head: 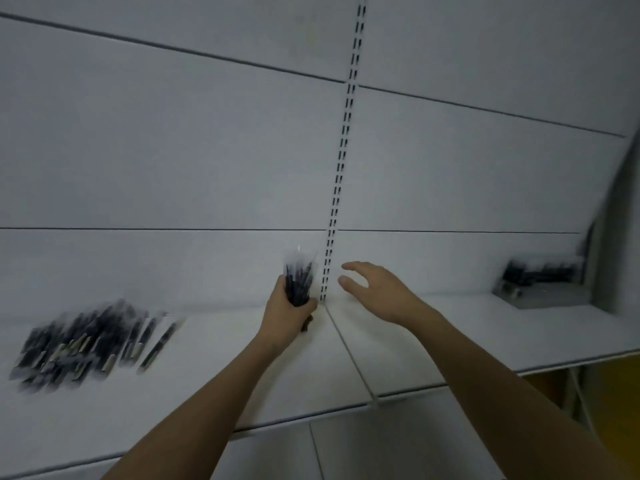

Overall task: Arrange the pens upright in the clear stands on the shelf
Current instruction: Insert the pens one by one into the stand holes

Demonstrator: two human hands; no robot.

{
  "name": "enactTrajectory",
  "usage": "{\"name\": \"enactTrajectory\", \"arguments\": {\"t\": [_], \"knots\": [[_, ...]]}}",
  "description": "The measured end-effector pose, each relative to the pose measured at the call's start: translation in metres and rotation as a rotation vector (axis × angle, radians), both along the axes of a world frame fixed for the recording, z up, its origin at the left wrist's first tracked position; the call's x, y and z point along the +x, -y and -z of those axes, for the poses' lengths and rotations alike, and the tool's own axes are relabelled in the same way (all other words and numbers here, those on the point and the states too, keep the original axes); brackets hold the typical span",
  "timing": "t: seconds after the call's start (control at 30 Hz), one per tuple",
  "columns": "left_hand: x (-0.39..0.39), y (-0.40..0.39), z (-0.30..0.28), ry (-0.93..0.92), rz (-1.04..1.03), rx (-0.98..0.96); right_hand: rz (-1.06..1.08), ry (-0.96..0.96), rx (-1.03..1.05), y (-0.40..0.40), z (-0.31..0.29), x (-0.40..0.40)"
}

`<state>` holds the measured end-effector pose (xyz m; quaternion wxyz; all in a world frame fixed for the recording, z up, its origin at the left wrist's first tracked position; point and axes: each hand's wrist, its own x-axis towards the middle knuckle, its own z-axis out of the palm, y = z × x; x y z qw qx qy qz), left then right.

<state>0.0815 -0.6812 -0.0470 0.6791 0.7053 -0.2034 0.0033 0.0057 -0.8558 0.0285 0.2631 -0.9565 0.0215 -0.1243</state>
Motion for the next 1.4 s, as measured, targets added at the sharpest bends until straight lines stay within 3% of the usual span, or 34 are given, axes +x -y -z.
{"name": "enactTrajectory", "arguments": {"t": [0.37,0.5,0.67,1.0,1.23,1.4], "knots": [[-0.122,0.208,-0.030,0.040,0.249,0.015,0.277,-0.058,-0.031,0.216,0.015,-0.170],[-0.169,0.279,-0.019,-0.042,0.320,-0.052,0.362,-0.103,0.001,0.290,0.032,-0.236],[-0.207,0.347,0.003,-0.174,0.428,-0.059,0.406,-0.026,0.160,0.357,0.038,-0.272],[-0.186,0.472,0.014,-0.399,0.574,-0.154,0.336,0.114,0.507,0.429,0.063,-0.198],[-0.134,0.561,0.019,-0.439,0.583,-0.148,0.345,0.102,0.783,0.506,0.060,-0.128],[-0.112,0.609,0.018,-0.418,0.574,-0.147,0.320,0.073,0.859,0.564,0.059,-0.100]]}}
